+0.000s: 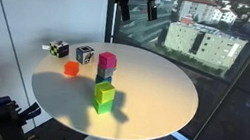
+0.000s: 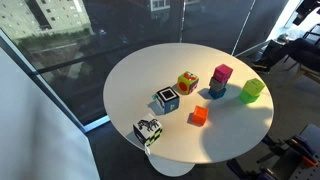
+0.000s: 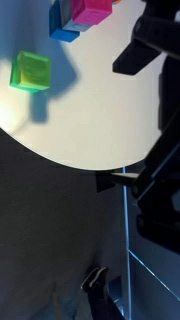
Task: Pick up the light green block from the green block top and put it on the orange block top, remove the mulberry pink block from the stack and put it on top of the green block top
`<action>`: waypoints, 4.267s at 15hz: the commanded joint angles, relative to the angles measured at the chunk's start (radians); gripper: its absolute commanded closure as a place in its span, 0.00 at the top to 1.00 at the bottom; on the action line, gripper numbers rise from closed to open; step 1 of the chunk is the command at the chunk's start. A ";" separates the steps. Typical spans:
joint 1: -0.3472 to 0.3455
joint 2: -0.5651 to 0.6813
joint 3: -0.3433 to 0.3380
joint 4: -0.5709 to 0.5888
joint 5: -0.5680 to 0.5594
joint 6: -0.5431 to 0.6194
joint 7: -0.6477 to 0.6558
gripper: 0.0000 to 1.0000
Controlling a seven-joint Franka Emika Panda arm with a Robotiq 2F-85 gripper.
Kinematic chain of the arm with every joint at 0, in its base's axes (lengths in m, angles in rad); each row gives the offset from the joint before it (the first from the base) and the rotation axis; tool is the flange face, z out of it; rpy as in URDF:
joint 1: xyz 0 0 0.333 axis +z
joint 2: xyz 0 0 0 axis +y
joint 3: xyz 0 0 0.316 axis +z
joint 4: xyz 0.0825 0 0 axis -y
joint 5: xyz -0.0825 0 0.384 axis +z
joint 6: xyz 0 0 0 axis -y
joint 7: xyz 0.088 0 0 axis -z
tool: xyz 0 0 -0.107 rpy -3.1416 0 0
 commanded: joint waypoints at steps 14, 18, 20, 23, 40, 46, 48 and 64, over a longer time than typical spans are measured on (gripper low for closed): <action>0.059 0.071 -0.020 0.005 0.063 -0.014 -0.056 1.00; 0.078 0.109 -0.027 0.002 0.131 -0.018 -0.091 1.00; 0.083 0.128 -0.032 0.004 0.173 -0.030 -0.104 1.00; 0.086 0.155 -0.037 0.002 0.231 -0.040 -0.109 1.00; 0.083 0.337 -0.026 -0.063 0.197 0.101 -0.046 1.00; 0.095 0.409 -0.020 -0.089 0.193 0.192 -0.048 1.00; 0.099 0.428 -0.019 -0.092 0.184 0.216 -0.045 1.00; 0.123 0.491 -0.019 -0.092 0.114 0.247 -0.008 0.44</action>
